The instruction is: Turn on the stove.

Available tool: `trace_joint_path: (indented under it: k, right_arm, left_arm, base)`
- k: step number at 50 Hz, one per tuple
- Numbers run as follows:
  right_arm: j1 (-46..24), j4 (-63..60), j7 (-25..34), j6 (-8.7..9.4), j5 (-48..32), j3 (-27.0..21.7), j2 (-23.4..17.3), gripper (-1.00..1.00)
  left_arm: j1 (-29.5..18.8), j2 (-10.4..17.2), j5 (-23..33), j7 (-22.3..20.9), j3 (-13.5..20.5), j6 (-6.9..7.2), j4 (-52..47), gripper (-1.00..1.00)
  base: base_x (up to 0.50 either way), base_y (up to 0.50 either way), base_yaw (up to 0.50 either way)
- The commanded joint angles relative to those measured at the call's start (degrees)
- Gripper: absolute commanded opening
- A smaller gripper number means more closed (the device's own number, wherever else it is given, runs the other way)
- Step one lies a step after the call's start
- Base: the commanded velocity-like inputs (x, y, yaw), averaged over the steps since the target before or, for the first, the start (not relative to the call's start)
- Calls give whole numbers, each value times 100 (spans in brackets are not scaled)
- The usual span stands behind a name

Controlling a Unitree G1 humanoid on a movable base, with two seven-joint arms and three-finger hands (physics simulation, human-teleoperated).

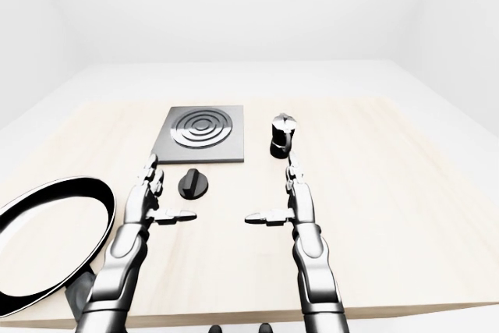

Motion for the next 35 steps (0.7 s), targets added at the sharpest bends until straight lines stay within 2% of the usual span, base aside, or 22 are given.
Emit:
trace_joint_path:
  k: [1, 6, 9, 18, 22, 33, 35]
  right_arm:
    - [12, -17, 6, 22, -10, 14, 5, 100]
    - [28, -13, 6, 15, -9, 21, 11, 100]
    - [1, 11, 8, 15, 3, 2, 2, 100]
    - [21, 59, 14, -29, -2, 15, 7, 100]
    - [26, 79, 13, -48, -3, 17, 9, 100]
    - [52, 106, 33, -80, -20, 41, 16, 100]
    - [45, 131, 46, -86, 7, 21, 9, 100]
  left_arm:
    - [-221, 51, 44, 2, 13, 102, 385, 100]
    - [-276, 58, 111, 0, -18, 58, 560, 100]
    - [-263, 48, 169, -15, -59, 119, 516, 100]
    - [-281, 16, 272, -41, -124, 86, 619, 100]
    - [-307, 10, 308, -51, -139, 12, 739, 100]
    - [-312, -25, 345, -84, -188, 50, 747, 100]
    - [-315, -33, 349, -92, -200, 5, 814, 100]
  base:
    - [0, 0, 0]
    - [0, 0, 0]
    - [0, 0, 0]
    - [0, 0, 0]
    - [0, 0, 0]
    - [0, 0, 0]
    - [0, 0, 0]
